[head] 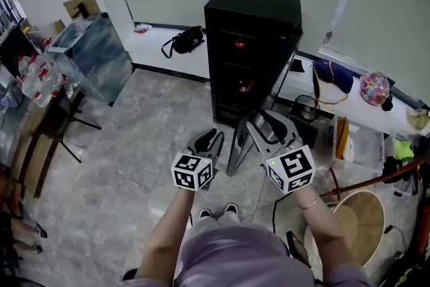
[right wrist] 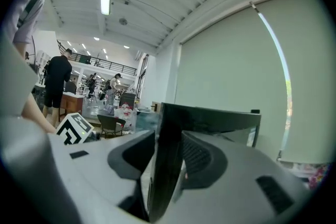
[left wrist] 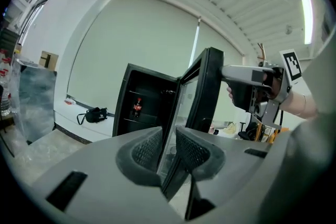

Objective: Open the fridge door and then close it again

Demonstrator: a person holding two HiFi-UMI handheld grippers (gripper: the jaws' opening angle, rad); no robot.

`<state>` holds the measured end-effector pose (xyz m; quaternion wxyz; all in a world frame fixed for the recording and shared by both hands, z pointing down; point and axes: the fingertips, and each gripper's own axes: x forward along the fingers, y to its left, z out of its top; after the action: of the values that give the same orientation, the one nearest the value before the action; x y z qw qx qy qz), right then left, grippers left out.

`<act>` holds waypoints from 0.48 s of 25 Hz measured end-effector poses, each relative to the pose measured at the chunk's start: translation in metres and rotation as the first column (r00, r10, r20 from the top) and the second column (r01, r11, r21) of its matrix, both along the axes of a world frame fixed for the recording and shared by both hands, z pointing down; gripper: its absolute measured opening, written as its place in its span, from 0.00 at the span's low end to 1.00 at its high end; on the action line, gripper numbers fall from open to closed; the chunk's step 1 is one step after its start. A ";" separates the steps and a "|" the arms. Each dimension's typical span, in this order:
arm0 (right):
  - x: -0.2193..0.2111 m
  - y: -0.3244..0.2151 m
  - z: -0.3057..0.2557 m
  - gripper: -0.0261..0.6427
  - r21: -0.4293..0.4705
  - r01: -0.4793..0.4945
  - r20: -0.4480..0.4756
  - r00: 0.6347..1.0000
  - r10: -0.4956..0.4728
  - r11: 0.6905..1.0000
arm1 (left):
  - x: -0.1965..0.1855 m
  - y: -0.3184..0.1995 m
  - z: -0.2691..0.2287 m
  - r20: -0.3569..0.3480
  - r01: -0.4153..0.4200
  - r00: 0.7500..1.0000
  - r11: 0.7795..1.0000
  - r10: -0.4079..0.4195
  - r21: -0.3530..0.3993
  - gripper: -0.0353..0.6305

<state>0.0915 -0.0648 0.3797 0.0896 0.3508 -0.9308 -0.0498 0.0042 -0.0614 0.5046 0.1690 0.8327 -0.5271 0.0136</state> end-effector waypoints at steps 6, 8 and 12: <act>-0.026 -0.012 -0.005 0.27 0.023 0.064 -0.007 0.998 -0.064 0.998 | 0.011 0.001 0.008 0.025 -0.057 0.998 0.998 0.057 -0.013 0.16; -0.033 -0.016 -0.003 0.27 0.026 0.079 -0.016 0.997 -0.079 0.997 | 0.018 -0.002 0.007 0.031 -0.076 0.997 0.997 0.077 -0.014 0.17; -0.047 -0.024 -0.002 0.27 0.028 0.107 -0.022 0.994 -0.106 0.994 | 0.024 -0.012 0.011 0.058 -0.066 0.996 0.997 0.068 -0.035 0.18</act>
<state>0.0449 -0.0889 0.3772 0.0911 0.3014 -0.9464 -0.0718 0.0278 -0.0735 0.5160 0.1666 0.8462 -0.5034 0.0525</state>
